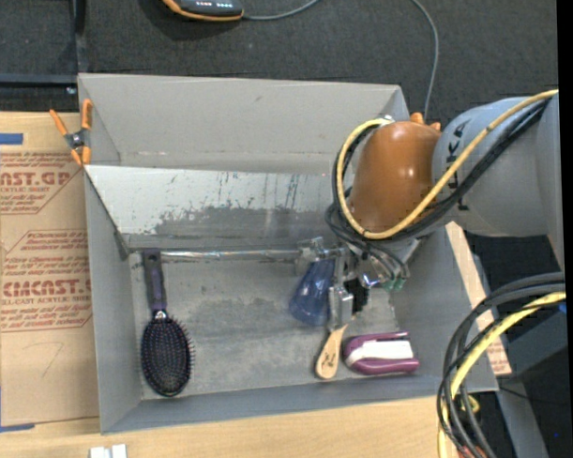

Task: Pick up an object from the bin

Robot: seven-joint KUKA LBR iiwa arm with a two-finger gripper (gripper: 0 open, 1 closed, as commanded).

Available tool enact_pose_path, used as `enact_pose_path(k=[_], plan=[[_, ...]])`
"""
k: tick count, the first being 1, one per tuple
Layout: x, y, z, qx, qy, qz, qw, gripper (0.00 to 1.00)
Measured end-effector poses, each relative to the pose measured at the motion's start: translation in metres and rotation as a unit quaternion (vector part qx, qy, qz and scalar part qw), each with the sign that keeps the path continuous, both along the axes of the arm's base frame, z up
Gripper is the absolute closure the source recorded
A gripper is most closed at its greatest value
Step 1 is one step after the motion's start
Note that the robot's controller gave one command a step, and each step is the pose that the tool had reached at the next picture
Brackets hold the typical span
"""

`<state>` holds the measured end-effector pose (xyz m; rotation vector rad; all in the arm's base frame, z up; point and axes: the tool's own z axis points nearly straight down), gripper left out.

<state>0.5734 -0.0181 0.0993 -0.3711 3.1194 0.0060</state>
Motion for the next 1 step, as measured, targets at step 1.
enact_pose_path(k=[1], plan=[[0.0216,0.0376,-0.0260,0.003,-0.0082,0.001,1.0000,0.00]])
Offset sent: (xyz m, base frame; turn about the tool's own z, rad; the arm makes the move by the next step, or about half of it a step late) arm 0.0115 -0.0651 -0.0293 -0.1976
